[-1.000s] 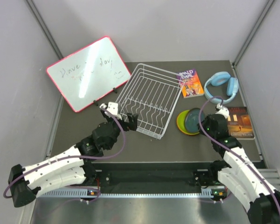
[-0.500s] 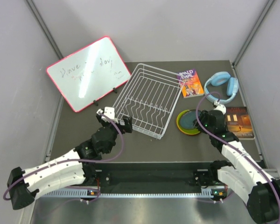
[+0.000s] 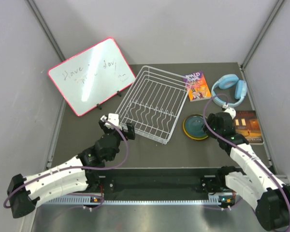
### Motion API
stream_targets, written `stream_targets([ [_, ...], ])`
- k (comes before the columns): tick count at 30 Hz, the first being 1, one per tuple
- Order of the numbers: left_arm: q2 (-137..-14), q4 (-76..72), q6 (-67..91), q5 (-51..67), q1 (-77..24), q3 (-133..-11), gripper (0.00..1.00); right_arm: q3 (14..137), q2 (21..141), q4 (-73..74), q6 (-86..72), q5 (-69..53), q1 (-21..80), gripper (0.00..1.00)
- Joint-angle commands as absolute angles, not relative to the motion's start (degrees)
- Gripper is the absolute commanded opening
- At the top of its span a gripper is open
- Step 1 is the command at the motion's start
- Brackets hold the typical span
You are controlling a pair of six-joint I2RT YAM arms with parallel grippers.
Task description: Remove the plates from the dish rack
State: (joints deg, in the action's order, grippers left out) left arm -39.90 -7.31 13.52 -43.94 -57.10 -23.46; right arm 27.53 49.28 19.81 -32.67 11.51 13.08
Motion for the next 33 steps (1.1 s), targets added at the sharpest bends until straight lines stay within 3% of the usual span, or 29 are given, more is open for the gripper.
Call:
stream_targets([
  [1,-40.51,-9.05,12.74,-46.75,-56.78,-23.12,0.99,33.39,49.4,23.62,-31.03,15.55,12.66,0.59],
  [8,-44.03,-7.21,13.09,-46.77,-53.36,-23.64,0.99,36.65,45.62,27.07,-28.92,21.26,12.66,0.62],
  [14,-49.21,-3.7,15.46,-32.17,-43.34,-27.33,0.99,34.02,40.61,17.59,-24.27,24.16,12.66,0.7],
  [24,-51.69,-1.23,15.2,-41.3,-40.44,-31.03,0.99,26.38,40.95,2.38,-18.19,24.61,13.27,0.77],
  [29,-44.92,-1.84,16.26,-30.79,-28.76,-29.09,0.99,24.7,43.15,0.8,-17.4,23.56,13.36,0.78],
  [33,-47.97,-3.59,15.04,-28.4,-20.06,-27.96,0.99,22.24,42.8,-1.93,-17.4,22.67,13.36,0.78],
])
